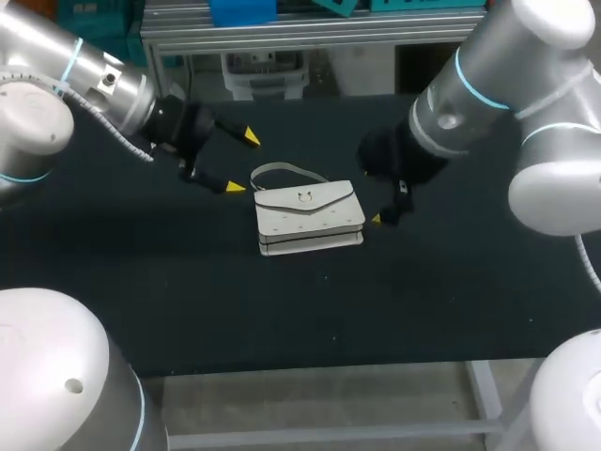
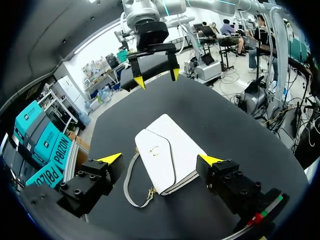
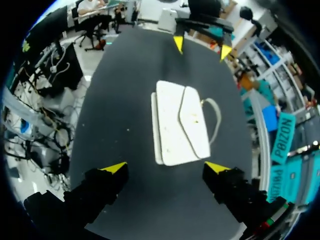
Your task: Pick up the bag, open it, inspect its contents, close it, and place it on the opposite side
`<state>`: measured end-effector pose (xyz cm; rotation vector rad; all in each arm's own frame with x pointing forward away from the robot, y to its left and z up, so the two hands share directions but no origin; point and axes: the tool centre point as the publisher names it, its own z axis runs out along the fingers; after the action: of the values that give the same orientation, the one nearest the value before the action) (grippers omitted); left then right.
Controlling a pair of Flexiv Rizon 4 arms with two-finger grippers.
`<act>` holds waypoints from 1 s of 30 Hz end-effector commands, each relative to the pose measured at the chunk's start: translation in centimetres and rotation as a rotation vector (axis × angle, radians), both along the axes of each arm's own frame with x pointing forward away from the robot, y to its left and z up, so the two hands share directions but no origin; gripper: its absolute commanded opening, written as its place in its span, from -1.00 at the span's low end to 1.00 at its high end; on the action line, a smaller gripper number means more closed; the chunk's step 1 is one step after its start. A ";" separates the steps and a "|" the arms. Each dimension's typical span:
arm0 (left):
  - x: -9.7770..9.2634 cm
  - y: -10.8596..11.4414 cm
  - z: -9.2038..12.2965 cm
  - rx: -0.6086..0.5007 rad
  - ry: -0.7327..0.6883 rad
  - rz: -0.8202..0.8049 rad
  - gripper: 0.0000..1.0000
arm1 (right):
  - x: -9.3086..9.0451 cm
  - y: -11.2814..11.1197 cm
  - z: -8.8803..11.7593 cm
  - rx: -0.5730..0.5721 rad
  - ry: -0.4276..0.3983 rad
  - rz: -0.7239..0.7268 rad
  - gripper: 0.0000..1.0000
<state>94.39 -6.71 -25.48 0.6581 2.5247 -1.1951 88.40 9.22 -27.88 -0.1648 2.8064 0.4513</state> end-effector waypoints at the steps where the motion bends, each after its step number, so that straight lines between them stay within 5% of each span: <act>1: -0.2 0.4 -2.2 -0.083 -0.026 -0.019 1.00 | -1.2 1.9 -2.2 -0.042 -0.164 0.012 1.00; 5: -0.1 -0.2 -3.0 -0.089 -0.026 -0.047 1.00 | -1.9 2.7 -3.3 -0.061 -0.261 0.043 1.00; 14: 0.0 -1.9 -4.2 -0.068 -0.008 -0.095 1.00 | -1.6 2.5 -5.4 -0.080 -0.314 0.014 1.00; 30: 0.1 -2.3 -5.2 -0.050 0.025 -0.120 1.00 | 2.0 3.7 -7.3 -0.093 -0.368 0.046 0.65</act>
<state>94.22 -9.04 -30.37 0.7956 2.5007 -1.3001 89.52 12.09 -34.26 -0.3099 2.5157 0.2670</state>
